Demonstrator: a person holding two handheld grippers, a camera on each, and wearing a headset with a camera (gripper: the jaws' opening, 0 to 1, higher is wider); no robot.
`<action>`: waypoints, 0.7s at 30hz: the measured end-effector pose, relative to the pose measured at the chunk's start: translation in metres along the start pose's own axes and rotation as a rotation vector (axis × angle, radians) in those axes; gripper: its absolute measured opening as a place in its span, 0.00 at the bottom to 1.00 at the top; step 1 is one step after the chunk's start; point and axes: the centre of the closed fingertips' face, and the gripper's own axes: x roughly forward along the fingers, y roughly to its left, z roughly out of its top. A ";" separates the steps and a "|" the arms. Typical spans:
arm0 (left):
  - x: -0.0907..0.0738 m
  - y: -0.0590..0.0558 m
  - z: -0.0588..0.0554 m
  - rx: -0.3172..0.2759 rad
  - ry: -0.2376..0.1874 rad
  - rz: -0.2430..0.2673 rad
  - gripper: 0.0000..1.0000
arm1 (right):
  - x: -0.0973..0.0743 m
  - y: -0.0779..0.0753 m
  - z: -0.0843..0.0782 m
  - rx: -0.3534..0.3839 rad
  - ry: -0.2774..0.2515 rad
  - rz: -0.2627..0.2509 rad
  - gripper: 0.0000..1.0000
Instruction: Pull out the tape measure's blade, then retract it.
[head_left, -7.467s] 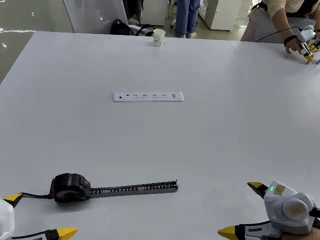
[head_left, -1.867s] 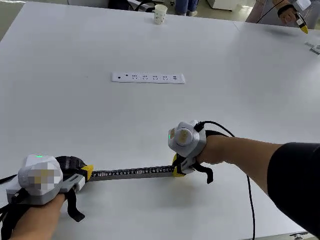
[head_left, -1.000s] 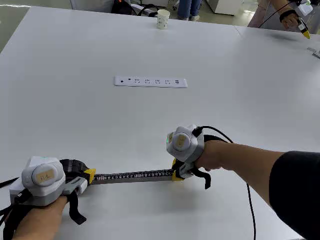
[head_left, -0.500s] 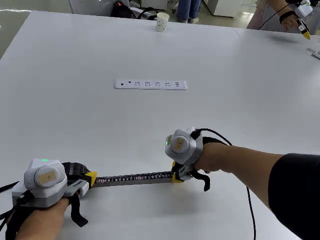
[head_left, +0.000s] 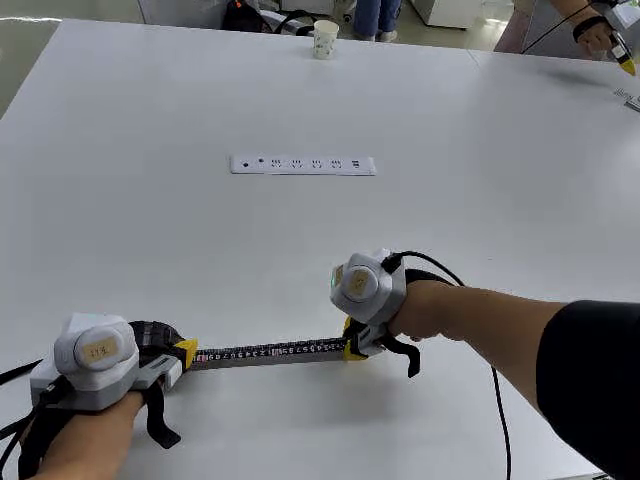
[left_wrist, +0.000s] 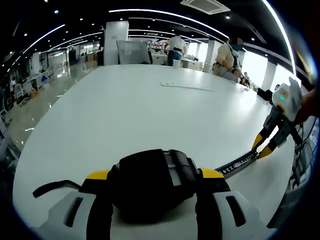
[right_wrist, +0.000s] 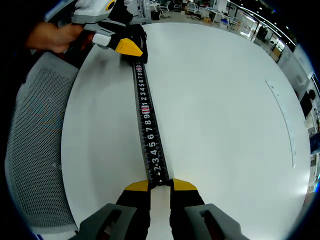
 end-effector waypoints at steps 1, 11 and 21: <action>0.000 0.000 0.000 -0.001 0.001 0.000 0.63 | 0.000 0.000 0.000 -0.001 0.000 0.000 0.10; -0.003 -0.002 -0.001 0.003 0.036 -0.011 0.62 | 0.001 0.001 0.003 -0.002 -0.009 0.000 0.10; -0.006 -0.004 -0.001 0.004 0.043 -0.007 0.63 | 0.002 0.001 0.007 0.004 -0.008 0.002 0.10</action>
